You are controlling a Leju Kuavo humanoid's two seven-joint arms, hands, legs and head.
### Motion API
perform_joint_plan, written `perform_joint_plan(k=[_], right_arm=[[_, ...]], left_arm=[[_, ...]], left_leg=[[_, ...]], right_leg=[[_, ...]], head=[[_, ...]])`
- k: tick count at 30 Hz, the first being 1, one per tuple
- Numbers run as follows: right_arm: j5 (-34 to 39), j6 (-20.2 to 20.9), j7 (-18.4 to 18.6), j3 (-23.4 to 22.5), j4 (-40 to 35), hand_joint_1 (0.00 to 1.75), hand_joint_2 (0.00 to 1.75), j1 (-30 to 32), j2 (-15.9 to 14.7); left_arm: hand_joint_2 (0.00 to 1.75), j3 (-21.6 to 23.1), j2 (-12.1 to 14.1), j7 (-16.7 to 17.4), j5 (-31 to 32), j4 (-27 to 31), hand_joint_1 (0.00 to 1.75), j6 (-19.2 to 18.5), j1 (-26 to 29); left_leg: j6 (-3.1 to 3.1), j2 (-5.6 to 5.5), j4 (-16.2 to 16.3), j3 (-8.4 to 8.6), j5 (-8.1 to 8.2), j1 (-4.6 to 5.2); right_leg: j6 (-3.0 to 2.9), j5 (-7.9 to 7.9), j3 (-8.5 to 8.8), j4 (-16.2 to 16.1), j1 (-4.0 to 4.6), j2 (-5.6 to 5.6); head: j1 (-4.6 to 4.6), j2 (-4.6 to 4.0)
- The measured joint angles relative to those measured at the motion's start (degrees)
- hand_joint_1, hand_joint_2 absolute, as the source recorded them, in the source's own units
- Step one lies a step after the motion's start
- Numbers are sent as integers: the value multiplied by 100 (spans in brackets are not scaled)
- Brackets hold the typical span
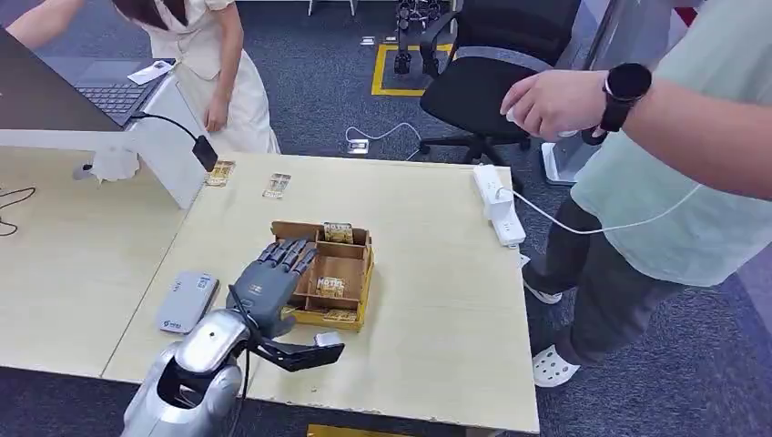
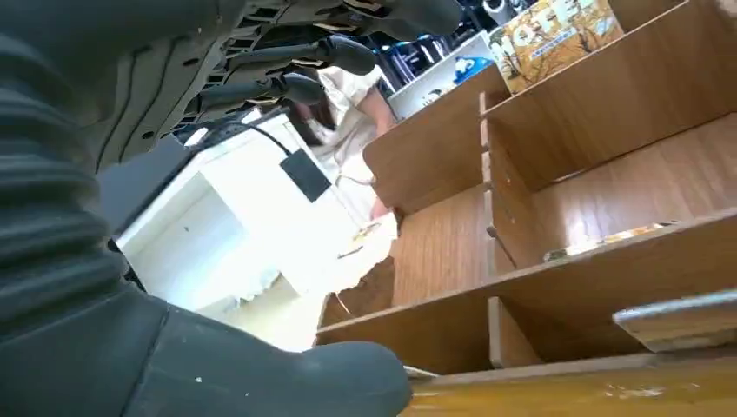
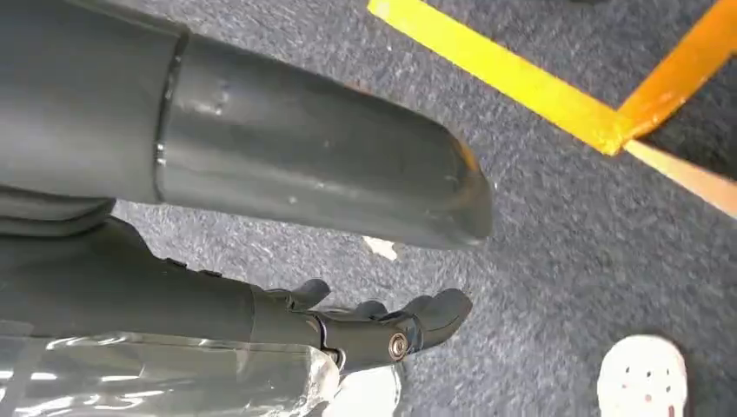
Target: Pass the card to the sensor for recognition and then transmit it.
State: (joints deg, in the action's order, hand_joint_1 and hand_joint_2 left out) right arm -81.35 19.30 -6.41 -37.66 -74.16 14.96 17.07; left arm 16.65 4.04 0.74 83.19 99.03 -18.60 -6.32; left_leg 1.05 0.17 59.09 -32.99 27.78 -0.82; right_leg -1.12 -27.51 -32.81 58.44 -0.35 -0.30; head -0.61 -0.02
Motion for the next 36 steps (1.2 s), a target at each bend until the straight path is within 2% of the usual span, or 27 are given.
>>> perform_joint_plan(k=[6,25,26,27,28,36], right_arm=[[-229,70,-142,11,2,0,0,-15,0],[-393,57,-240,-22,63,0,0,-19,0],[-393,59,-242,-24,63,0,0,-20,0],[-393,57,-242,-26,63,0,0,-20,0],[-391,40,-242,-26,63,0,0,-19,0],[90,-70,79,162,-18,0,0,-22,0]], left_arm=[[175,0,140,83,254,-70,0,20,-10],[175,2,319,28,291,-334,0,35,-13],[175,0,324,26,291,-337,12,33,-12],[175,2,326,15,291,-337,152,33,-13],[175,2,332,-4,286,-337,175,24,-12],[175,2,448,-92,243,-337,175,-63,-7]], left_leg=[[0,-1,0,0,0,0],[-2,-1,0,-2,-2,0],[-2,-1,0,-2,-2,0],[-2,-1,0,-2,-2,0],[-2,-1,0,-1,-2,0],[-2,0,0,4,-2,0]], right_leg=[[0,0,0,0,0,-2],[0,0,1,0,0,-3],[0,0,1,0,0,-3],[0,0,1,0,0,-3],[0,0,1,0,0,-3],[0,0,0,0,0,-1]], head=[[-2,0],[-2,0],[-2,0],[0,0],[-2,0],[-2,0]])
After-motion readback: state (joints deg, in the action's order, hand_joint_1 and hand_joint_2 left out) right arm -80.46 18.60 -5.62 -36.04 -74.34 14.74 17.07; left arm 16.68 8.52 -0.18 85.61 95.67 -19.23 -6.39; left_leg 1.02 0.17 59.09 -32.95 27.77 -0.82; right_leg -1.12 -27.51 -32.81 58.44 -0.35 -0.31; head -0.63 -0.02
